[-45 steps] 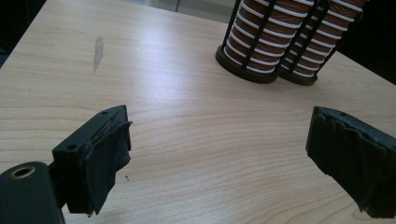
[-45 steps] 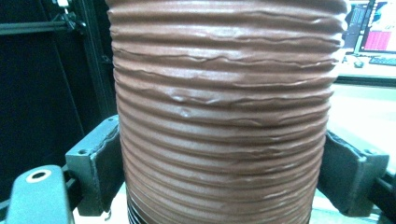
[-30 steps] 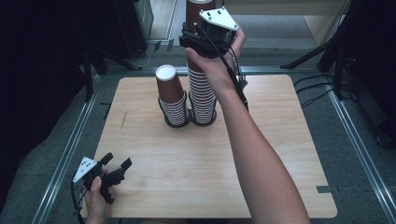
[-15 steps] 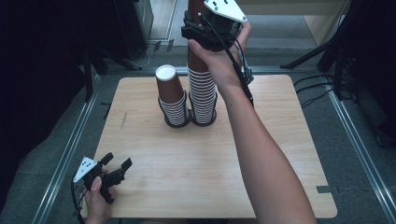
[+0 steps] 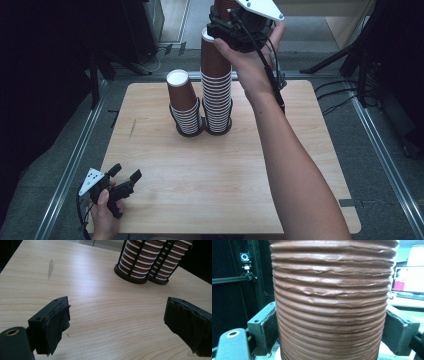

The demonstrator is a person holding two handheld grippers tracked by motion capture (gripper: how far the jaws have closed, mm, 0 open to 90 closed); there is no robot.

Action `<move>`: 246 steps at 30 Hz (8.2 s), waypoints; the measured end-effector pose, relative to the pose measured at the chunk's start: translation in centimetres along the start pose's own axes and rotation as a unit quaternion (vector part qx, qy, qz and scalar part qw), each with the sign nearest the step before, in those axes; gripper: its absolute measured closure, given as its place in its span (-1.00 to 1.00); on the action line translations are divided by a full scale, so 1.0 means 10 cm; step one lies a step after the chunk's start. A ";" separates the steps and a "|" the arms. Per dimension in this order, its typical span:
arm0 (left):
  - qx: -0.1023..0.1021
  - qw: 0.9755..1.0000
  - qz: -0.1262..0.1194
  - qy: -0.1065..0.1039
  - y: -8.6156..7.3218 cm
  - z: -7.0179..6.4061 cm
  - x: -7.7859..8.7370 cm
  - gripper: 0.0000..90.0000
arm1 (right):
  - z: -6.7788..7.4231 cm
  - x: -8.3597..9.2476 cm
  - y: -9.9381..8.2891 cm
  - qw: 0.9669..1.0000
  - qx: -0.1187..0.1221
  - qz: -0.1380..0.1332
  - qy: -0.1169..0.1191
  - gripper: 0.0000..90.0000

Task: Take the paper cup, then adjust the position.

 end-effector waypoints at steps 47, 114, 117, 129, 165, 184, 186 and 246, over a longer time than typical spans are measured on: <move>-0.027 0.999 0.009 0.024 0.01 -0.02 -0.02 -0.86 | -1.07 0.63 -1.00 0.999 0.004 0.023 -0.037 -0.69; -0.114 0.991 0.010 -0.067 0.51 -0.87 -0.97 -0.86 | -0.55 0.97 -2.58 0.987 0.158 0.031 0.026 -0.69; -0.114 0.991 0.009 -0.068 0.53 -0.88 -0.95 -0.86 | -0.51 0.97 -2.62 0.985 0.166 0.031 0.030 -0.69; -0.112 0.990 0.002 -0.081 0.59 -0.96 -0.92 -0.86 | -0.27 1.05 -2.81 0.973 0.225 0.019 0.054 -0.69; -0.108 0.985 0.013 -0.132 0.56 -1.20 -1.01 -0.86 | 0.17 1.19 -3.06 0.917 0.382 -0.049 0.105 -0.70; -0.111 0.981 0.012 -0.158 0.58 -1.29 -1.00 -0.86 | 0.34 1.28 -3.13 0.896 0.418 -0.067 0.130 -0.70; -0.116 0.980 0.016 -0.158 0.57 -1.30 -1.02 -0.86 | 0.36 1.29 -3.14 0.896 0.419 -0.068 0.133 -0.70; -0.082 0.973 0.003 -0.216 0.61 -1.36 -0.98 -0.49 | 0.49 1.46 -3.16 0.862 0.461 -0.116 0.175 -1.00</move>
Point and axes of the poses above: each handheld gripper's, and its own axes: x roughly backward along the jaws, y roughly out of its top, z roughly to its left, the point moved 8 cm from there along -x, roughly forward along the jaws, and after that the axes turned 14 degrees about -y, right-handed, at the moved point
